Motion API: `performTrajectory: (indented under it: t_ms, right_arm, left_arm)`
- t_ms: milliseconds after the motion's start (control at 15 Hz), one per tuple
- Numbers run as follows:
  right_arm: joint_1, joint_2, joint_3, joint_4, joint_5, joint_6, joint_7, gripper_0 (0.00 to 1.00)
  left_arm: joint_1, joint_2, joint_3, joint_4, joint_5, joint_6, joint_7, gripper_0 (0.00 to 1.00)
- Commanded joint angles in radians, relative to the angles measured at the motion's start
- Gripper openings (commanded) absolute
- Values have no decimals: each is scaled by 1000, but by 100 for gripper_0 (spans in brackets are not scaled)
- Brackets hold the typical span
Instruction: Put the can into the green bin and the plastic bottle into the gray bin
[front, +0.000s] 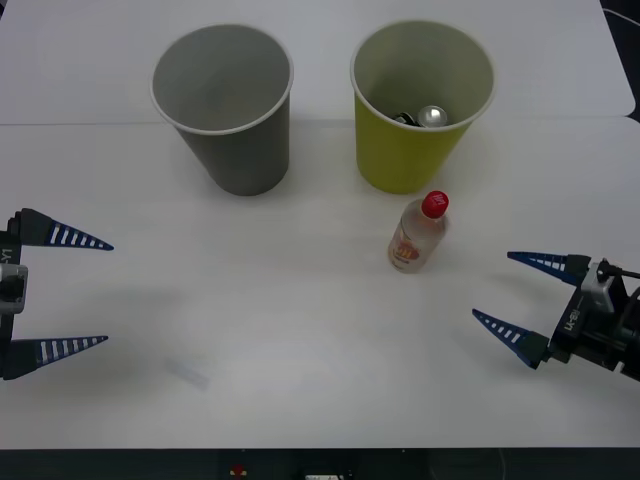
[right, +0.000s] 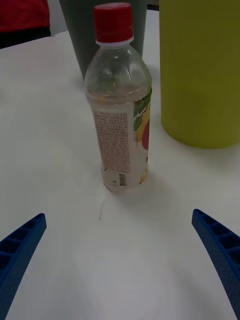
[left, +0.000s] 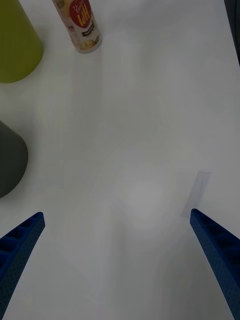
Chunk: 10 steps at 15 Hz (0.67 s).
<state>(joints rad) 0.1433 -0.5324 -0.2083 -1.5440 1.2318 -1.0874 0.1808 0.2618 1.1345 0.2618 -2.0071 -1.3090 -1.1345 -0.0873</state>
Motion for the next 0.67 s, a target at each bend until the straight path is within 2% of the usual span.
performTrajectory:
  t_ms: [67, 267, 533, 667]
  right_arm:
    - [-53, 43, 3, 97, -15, -2, 97, 100]
    - [-111, 66, 14, 202, -41, -22, 184, 100]
    - [-223, 115, 60, 424, -141, -57, 330, 100]
    - [-257, 135, 58, 472, -147, -55, 365, 100]
  left_arm:
    - [0, 0, 0, 0, 0, 0, 0, 100]
    - [0, 0, 0, 0, 0, 0, 0, 100]
    - [0, 0, 0, 0, 0, 0, 0, 100]
    - [0, 0, 0, 0, 0, 0, 0, 100]
